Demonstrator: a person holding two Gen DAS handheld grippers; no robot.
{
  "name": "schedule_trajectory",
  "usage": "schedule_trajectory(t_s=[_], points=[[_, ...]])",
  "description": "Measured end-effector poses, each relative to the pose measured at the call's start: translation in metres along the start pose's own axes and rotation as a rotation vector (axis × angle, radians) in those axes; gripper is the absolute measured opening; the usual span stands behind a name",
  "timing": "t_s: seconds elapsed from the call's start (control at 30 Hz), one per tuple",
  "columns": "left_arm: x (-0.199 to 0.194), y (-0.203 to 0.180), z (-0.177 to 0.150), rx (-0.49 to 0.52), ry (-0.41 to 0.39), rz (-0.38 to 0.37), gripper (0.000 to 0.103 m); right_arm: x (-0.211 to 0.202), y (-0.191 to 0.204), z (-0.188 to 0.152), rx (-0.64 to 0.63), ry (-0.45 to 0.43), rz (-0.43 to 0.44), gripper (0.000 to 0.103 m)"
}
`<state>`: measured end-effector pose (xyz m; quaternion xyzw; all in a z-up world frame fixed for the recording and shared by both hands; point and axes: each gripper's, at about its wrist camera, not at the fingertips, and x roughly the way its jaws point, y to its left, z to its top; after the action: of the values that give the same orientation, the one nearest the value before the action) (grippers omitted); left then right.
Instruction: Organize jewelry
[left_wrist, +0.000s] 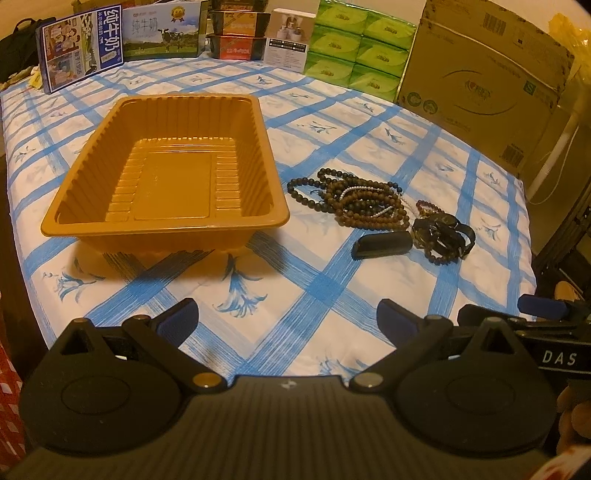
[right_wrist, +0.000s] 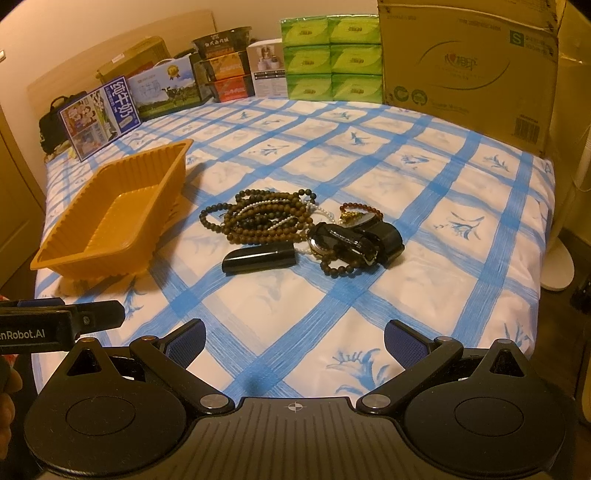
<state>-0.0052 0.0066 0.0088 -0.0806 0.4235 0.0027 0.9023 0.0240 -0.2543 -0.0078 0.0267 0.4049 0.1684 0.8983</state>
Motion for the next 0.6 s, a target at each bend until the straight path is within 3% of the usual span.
schedule_trajectory(t_s=[0.6], points=[[0.001, 0.038, 0.0, -0.14, -0.025, -0.042, 0.102, 0.012, 0.013, 0.008, -0.022, 0.008, 0.019, 0.102]])
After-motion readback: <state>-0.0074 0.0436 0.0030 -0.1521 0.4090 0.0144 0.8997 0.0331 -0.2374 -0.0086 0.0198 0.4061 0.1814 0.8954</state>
